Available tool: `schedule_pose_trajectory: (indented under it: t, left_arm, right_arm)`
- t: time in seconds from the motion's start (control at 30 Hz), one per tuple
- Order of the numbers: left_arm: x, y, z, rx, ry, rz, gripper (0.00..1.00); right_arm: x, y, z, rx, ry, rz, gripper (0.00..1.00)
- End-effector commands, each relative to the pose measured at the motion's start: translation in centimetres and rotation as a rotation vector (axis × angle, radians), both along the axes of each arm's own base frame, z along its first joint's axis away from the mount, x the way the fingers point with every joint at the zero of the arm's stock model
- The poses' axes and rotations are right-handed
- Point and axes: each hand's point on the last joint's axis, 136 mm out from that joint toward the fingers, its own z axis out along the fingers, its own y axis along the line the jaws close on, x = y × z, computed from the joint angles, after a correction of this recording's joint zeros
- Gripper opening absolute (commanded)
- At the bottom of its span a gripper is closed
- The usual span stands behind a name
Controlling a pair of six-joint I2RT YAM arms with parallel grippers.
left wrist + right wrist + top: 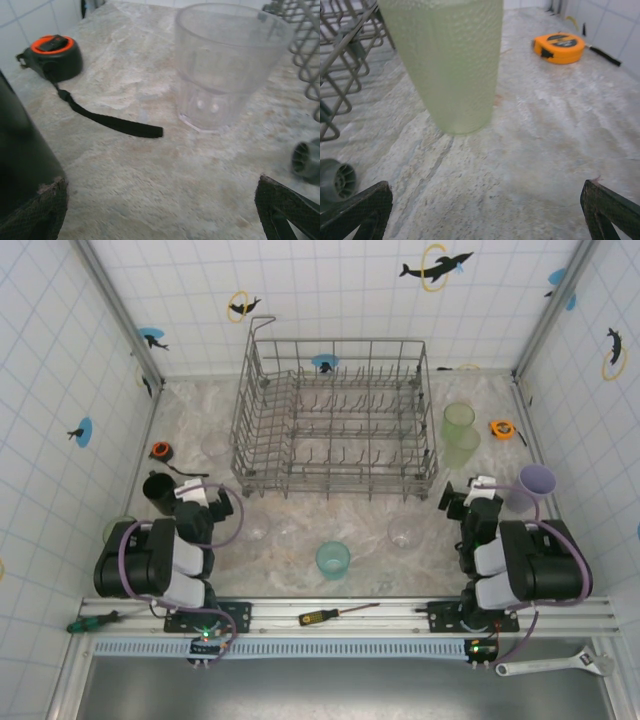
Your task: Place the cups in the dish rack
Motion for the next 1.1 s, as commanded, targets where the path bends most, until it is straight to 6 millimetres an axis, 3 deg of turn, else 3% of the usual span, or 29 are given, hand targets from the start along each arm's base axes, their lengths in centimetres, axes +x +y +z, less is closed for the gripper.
schedule_pose_trajectory:
  t: [0.0,0.13,0.33,0.63,0.77,0.9,1.07]
  left_arm:
    - [0.9,2.2,1.1,-0.003,0.019,0.14,0.98]
    - [1.0,2.7,2.5,0.021,-0.001,0.199,0.98]
    - [2.7,3.7,5.0,0.029,0.038,0.302,0.98]
    - [2.6,4.6,12.4,-0.027,-0.028,0.399,0.98]
    - [2.2,3.9,14.6,-0.099,-0.031,0.374,0.98]
    - [1.9,3.0,15.5,-0.145,0.047,0.348,0.98]
    - [1.4,-0.8,15.6,-0.274,0.11,0.171,0.98]
  right_arm:
    - [-0.1,-1.1,1.1,-0.022,-0.012,-0.079,1.0]
    - [0.1,-1.8,2.1,0.051,-0.005,-0.149,1.0]
    - [-0.2,-2.6,4.4,0.196,-0.016,-0.234,1.0]
    - [-0.7,-4.2,6.7,0.266,0.051,-0.324,1.0]
    - [-0.5,-4.0,7.5,0.307,0.125,-0.309,1.0]
    - [0.3,-2.7,9.4,0.335,0.166,-0.232,1.0]
    - [0.6,-0.4,9.9,0.361,0.231,-0.125,1.0]
